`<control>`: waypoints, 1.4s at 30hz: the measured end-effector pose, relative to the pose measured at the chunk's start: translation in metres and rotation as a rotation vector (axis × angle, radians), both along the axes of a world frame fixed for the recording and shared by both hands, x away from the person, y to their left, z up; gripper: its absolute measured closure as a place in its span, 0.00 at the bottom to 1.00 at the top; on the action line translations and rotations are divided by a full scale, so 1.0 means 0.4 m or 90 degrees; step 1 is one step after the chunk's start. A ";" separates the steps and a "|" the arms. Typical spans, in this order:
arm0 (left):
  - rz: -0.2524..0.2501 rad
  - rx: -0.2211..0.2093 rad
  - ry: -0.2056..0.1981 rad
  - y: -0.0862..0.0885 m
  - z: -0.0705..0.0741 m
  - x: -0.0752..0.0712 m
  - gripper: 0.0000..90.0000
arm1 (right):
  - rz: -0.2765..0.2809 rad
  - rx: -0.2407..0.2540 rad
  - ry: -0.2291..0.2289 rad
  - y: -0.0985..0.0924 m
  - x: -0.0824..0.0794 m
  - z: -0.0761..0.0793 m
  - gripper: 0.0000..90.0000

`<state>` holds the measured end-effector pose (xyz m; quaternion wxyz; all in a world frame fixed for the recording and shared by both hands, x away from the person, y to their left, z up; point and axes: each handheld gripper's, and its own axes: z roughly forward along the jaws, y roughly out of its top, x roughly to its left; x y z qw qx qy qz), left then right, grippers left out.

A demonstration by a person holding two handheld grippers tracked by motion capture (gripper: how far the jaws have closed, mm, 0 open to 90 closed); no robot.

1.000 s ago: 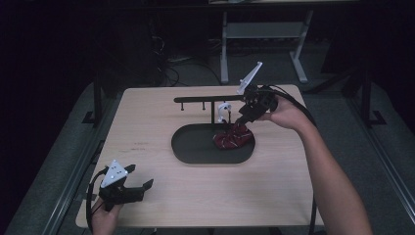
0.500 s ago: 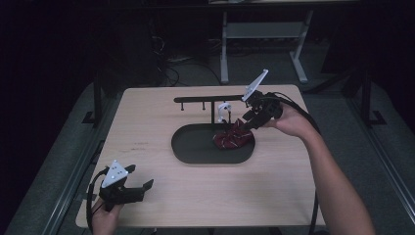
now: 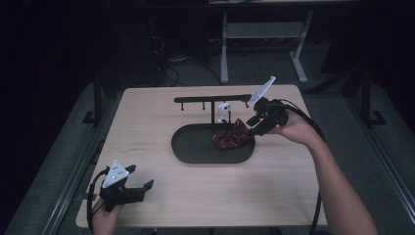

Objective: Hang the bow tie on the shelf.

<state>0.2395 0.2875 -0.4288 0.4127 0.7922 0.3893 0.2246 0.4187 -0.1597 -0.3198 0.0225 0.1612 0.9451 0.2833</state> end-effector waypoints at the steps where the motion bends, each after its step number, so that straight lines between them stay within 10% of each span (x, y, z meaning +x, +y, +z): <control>1: 0.000 0.001 0.000 0.000 0.000 0.000 0.18 | 0.000 0.000 0.002 -0.002 -0.002 -0.002 0.52; 42: 0.000 0.005 0.001 -0.001 -0.002 0.000 0.18 | -0.032 0.011 0.046 -0.092 -0.047 -0.117 0.49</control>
